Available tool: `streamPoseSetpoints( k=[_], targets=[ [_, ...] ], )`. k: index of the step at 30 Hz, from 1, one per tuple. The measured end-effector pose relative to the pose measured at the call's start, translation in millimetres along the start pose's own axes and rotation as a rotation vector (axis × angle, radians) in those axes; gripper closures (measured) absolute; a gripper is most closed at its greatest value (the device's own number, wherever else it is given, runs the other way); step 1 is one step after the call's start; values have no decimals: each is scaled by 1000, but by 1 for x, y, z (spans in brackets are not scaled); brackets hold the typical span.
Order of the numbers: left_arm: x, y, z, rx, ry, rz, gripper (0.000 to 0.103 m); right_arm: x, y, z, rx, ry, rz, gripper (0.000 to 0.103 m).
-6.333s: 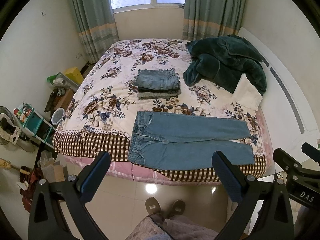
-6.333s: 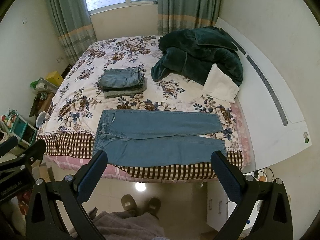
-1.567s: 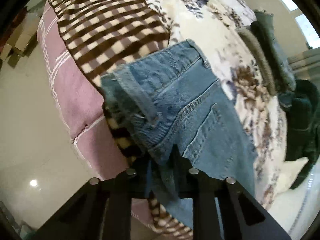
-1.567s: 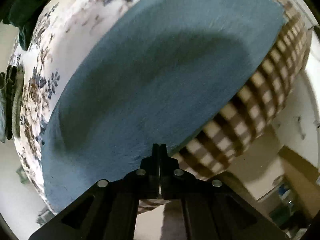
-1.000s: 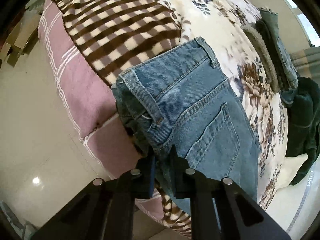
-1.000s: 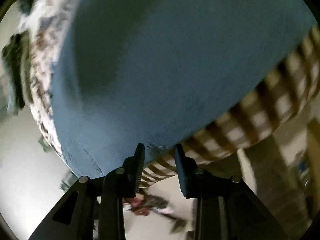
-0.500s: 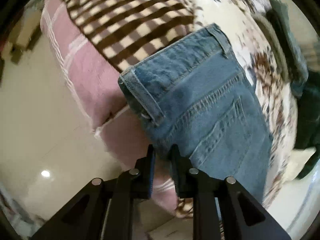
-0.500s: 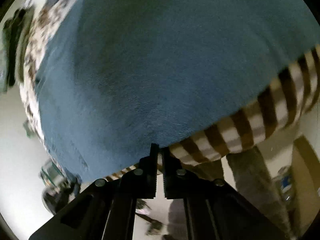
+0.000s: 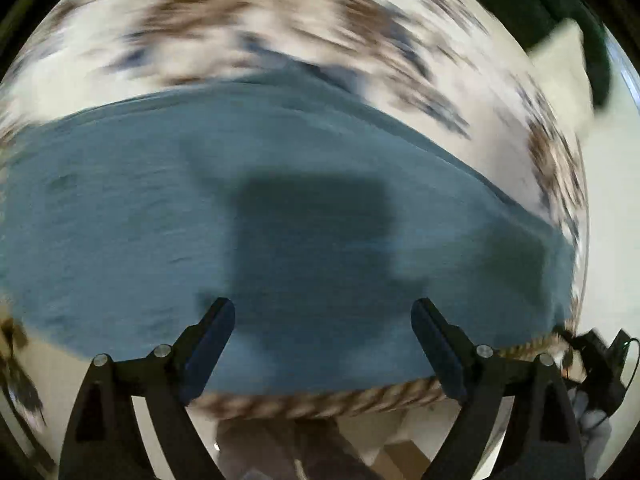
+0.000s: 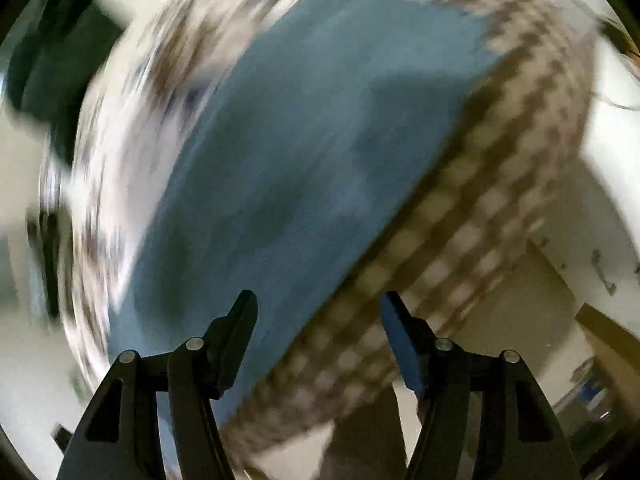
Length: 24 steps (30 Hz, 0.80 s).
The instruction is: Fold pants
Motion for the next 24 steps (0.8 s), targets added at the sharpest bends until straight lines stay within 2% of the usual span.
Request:
streamPoseSetpoints(
  k=[2, 4, 9, 10, 11, 12, 17, 19, 20, 21, 23, 24],
  targets=[
    [32, -16, -12, 8, -70, -9, 13, 27, 16, -44, 123, -69, 17, 37],
    [57, -31, -21, 5, -134, -39, 13, 41, 17, -76, 154, -121, 43, 37],
    [83, -66, -30, -44, -176, -73, 13, 61, 1, -129, 153, -189, 25, 38],
    [83, -71, -30, -56, -177, -86, 13, 62, -3, -133, 156, -182, 46, 49],
    [80, -76, -30, -70, -173, -100, 13, 58, -8, -133, 154, -170, 68, 67],
    [78, -80, -30, -81, -169, -104, 13, 56, -12, -133, 142, -160, 86, 92],
    [78, -88, -32, -110, -186, -115, 13, 46, 15, -119, 203, -98, 139, 93],
    [79, -91, -33, -124, -199, -120, 12, 50, 15, -119, 174, -89, 152, 93],
    [78, -92, -34, -134, -204, -115, 6, 53, 6, -120, 127, -63, 169, 93],
    [78, -94, -35, -147, -208, -98, 1, 58, 0, -119, 88, -54, 155, 92],
    [82, -102, -38, -174, -229, -115, 0, 68, 5, -116, 98, -85, 55, 85],
    [84, -106, -39, -184, -235, -128, 0, 73, 11, -113, 116, -104, -37, 69]
  ],
)
Point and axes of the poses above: each gripper's, at about its wrist camera, not at the fingertips, and y roughly against the way its jaws point, x to its right, z to its underside, the point moved 2 cm from there along -y, roughly the way its jaws point, and after that the axes turned 1 degree about -y, right-handed, at the moved point
